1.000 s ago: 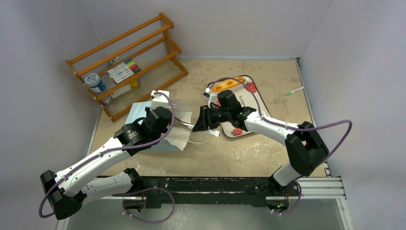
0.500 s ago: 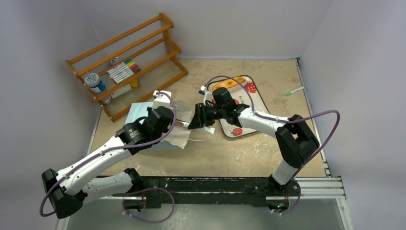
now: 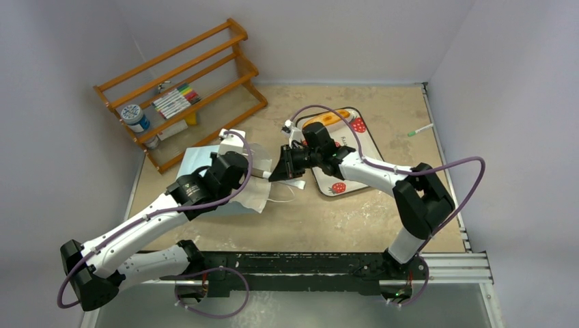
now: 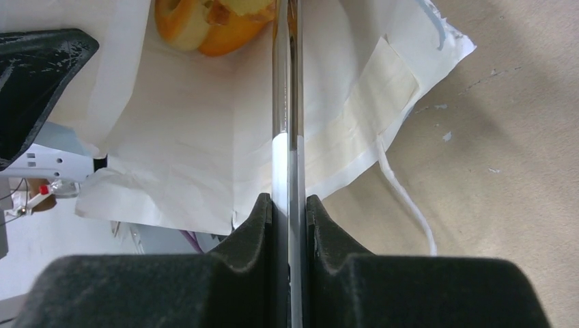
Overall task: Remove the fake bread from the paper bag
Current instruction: Take out the fake bread from the paper bag.
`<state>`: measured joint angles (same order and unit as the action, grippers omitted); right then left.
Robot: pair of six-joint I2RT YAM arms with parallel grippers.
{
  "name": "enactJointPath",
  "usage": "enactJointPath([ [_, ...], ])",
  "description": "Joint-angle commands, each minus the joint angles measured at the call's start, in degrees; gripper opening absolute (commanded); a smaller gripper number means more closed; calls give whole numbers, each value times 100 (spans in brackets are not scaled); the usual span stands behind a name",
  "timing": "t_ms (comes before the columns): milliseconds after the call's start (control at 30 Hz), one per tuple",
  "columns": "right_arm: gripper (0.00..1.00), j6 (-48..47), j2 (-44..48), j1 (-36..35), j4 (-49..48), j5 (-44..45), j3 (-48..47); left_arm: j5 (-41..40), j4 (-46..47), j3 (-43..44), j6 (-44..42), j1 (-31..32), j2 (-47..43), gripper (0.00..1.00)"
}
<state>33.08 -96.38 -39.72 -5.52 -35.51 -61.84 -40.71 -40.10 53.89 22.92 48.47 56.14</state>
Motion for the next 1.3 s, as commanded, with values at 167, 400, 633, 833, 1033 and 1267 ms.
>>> enactJointPath([
  [167,0,-122,795,-1,189,23,36,-407,-33,124,22,14,-256,0],
  [400,0,-108,1534,0,507,242,346,-652,-201,-9,144,14,-288,0],
  [633,0,-133,2161,8,927,565,538,-980,-192,-64,200,8,-314,0],
  [833,0,-178,2600,9,1315,818,781,-1256,-118,-54,222,8,-328,0],
  [1033,0,-36,3223,17,1676,1298,966,-1326,-60,-106,169,5,-349,0],
  [1267,0,120,3892,317,2424,2118,746,-1238,142,-241,14,-33,-404,0],
])
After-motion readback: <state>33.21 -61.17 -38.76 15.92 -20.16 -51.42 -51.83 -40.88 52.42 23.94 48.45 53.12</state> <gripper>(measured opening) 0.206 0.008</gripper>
